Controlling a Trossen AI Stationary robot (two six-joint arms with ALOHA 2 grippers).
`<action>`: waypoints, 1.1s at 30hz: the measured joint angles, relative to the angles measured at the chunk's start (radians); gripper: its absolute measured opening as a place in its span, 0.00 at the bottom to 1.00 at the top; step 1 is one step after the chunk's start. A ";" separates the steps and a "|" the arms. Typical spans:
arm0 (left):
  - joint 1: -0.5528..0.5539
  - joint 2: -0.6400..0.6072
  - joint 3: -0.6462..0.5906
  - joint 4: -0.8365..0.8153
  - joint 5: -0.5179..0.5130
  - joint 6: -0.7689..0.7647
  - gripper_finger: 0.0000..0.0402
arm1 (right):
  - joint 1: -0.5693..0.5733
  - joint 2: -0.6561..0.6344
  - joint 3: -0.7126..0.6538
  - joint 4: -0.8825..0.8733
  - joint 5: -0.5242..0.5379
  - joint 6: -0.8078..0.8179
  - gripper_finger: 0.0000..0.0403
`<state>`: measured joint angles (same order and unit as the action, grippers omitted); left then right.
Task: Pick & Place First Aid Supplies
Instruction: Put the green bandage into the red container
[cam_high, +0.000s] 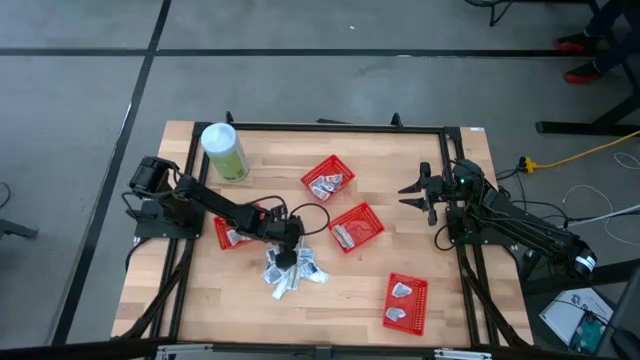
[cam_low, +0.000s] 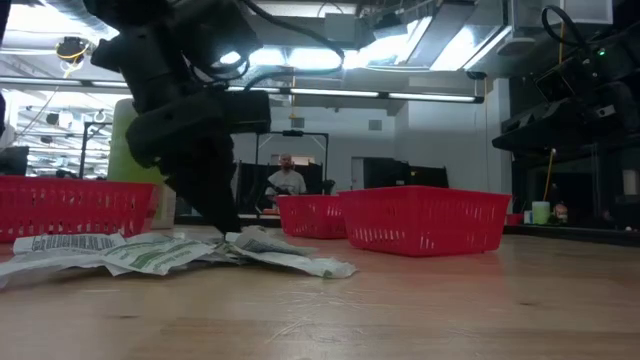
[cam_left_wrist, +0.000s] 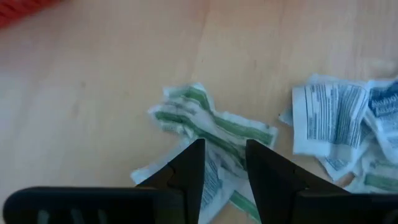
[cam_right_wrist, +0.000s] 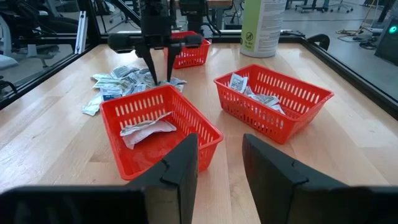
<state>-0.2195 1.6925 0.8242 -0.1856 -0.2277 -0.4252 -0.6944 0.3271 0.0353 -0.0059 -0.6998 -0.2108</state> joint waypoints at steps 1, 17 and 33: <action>0.000 0.007 0.000 0.004 0.014 0.000 0.27 | 0.000 0.000 0.000 0.000 0.000 0.000 0.31; -0.002 0.014 0.000 0.062 -0.016 0.175 0.01 | 0.000 0.000 0.000 0.000 0.000 0.000 0.31; -0.001 0.000 0.000 0.108 -0.092 0.315 0.01 | 0.000 0.000 0.000 0.000 0.000 0.000 0.31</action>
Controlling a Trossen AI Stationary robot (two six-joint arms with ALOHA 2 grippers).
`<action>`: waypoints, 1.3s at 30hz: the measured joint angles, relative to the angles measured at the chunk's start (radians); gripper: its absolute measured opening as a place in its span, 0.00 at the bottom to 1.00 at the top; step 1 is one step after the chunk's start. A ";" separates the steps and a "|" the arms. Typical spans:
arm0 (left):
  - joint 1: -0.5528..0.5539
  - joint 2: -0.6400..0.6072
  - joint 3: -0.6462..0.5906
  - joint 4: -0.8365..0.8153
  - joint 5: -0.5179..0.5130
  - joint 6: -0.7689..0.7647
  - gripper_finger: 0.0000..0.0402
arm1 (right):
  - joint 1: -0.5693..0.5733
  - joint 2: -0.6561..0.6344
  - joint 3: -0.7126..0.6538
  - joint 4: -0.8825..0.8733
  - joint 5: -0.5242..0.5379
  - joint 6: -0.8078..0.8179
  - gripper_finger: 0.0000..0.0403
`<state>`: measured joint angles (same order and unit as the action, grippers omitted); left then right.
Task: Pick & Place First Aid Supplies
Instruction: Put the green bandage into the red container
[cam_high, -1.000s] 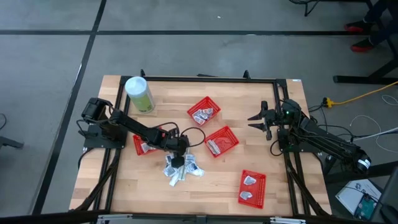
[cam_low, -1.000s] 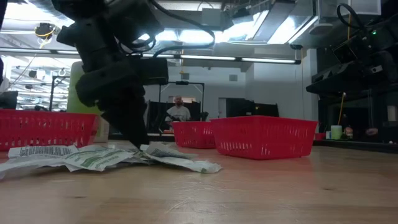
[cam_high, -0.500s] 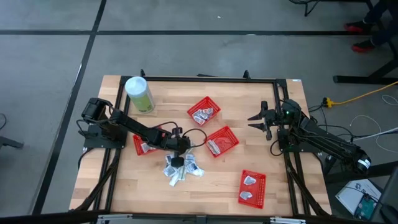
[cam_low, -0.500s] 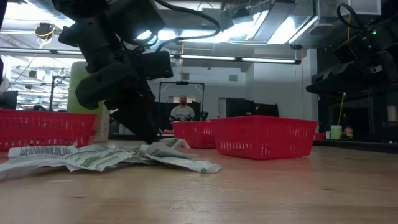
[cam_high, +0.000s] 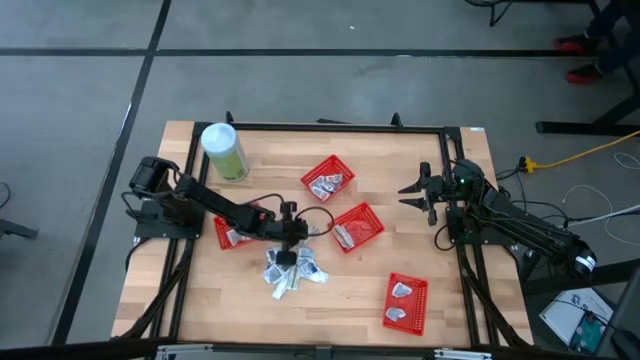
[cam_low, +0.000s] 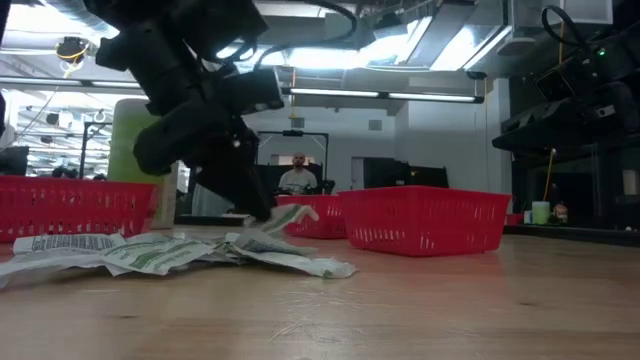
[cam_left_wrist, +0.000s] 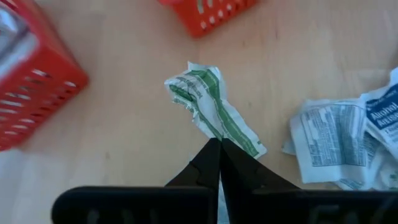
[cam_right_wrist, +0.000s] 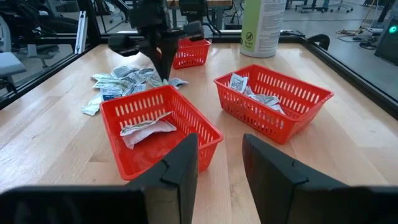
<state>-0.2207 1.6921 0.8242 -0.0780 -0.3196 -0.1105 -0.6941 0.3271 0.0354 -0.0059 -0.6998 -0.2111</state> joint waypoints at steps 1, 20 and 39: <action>0.000 -0.007 0.000 0.000 -0.011 0.005 0.01 | 0.000 0.000 0.000 0.000 0.000 0.000 0.31; 0.011 -0.132 0.002 0.314 -0.053 0.223 0.00 | 0.000 0.000 0.000 0.000 0.000 0.000 0.31; 0.092 -0.078 0.066 0.547 0.144 0.256 0.00 | 0.000 0.000 0.000 0.000 0.000 0.000 0.31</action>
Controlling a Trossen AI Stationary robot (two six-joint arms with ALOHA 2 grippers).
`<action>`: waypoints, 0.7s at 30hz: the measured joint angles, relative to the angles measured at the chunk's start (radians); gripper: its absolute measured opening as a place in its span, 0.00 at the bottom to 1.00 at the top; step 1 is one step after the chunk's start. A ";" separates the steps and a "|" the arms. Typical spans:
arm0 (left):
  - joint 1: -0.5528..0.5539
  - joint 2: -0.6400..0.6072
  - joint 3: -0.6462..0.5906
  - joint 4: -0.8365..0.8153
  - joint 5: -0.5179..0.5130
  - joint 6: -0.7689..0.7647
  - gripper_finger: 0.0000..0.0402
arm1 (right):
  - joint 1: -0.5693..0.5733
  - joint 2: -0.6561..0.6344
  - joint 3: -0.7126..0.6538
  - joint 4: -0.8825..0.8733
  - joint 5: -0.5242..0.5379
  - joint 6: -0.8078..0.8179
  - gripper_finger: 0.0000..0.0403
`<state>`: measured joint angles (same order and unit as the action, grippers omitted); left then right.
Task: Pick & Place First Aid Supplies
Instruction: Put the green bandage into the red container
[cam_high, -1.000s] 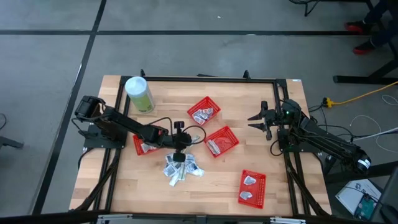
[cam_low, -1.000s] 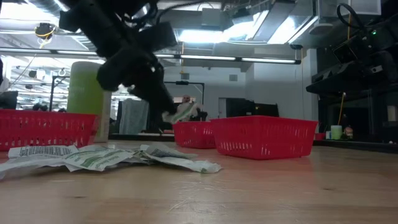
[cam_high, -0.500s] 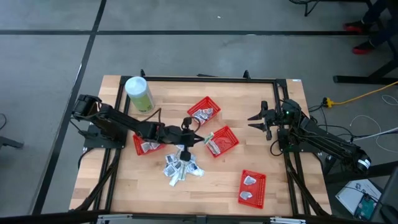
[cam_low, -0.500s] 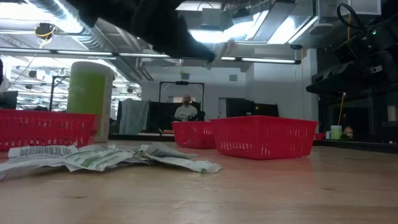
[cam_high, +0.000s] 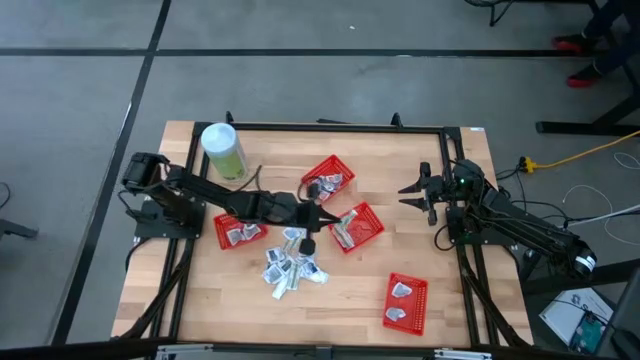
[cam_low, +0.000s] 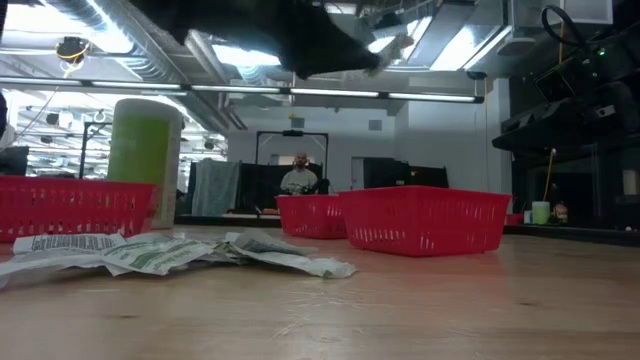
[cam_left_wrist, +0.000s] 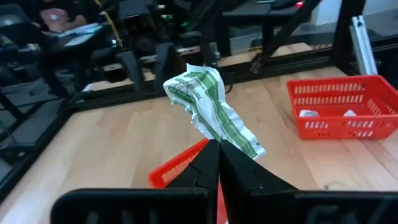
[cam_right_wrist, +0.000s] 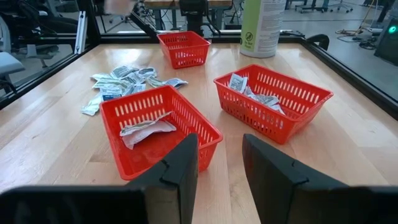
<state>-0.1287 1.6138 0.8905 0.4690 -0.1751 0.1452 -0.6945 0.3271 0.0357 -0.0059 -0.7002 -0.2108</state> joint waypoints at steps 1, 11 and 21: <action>0.000 0.022 0.029 -0.016 0.018 0.000 0.01 | 0.000 0.000 0.000 0.000 0.000 0.000 0.31; 0.025 0.171 0.226 -0.236 0.116 0.033 0.01 | 0.000 0.000 0.000 0.000 0.000 0.000 0.31; 0.088 0.246 0.228 -0.235 0.297 -0.042 0.01 | 0.000 0.000 0.000 0.000 0.000 0.000 0.31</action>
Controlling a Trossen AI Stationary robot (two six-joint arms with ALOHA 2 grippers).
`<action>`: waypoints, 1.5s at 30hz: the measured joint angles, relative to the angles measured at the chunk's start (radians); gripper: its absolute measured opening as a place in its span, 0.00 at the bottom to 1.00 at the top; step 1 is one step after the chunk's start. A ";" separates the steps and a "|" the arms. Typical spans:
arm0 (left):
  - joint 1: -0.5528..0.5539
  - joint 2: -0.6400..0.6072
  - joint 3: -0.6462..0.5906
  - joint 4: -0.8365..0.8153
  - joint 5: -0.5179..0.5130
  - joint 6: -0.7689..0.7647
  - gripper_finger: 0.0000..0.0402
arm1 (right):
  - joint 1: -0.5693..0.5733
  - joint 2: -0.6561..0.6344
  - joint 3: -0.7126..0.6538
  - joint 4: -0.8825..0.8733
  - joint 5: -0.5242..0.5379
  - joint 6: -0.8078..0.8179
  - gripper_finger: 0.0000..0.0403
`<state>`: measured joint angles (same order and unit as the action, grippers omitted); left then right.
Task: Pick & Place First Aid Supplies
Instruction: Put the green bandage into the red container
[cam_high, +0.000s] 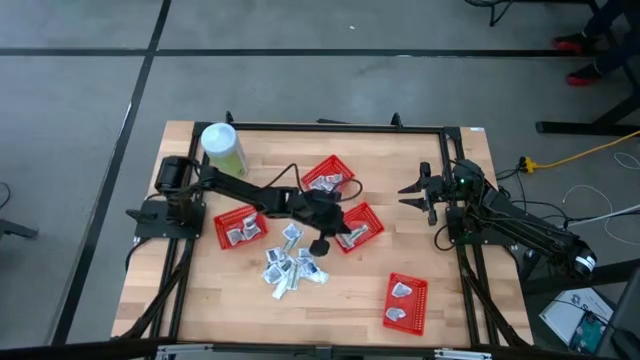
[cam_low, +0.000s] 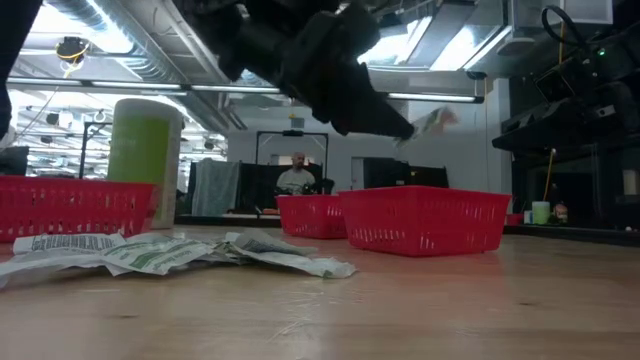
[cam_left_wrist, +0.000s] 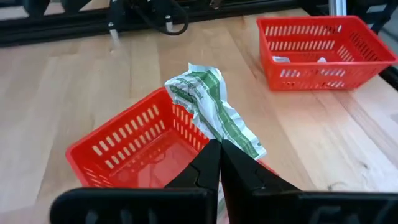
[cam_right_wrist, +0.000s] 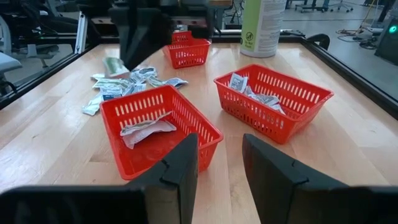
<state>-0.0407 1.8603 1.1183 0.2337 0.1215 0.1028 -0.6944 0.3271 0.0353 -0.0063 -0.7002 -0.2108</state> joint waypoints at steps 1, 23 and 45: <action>0.008 0.003 0.000 0.001 0.018 -0.004 0.01 | 0.000 0.000 0.000 0.000 0.000 0.000 0.31; 0.049 0.009 -0.001 -0.059 0.080 -0.016 0.04 | 0.000 0.000 0.000 0.000 0.000 0.000 0.31; 0.014 -0.022 -0.001 -0.116 -0.051 0.033 0.19 | 0.000 0.000 0.000 0.000 0.000 0.000 0.31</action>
<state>-0.0268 1.8383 1.1172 0.1175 0.0701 0.1360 -0.6943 0.3271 0.0355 -0.0059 -0.7002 -0.2111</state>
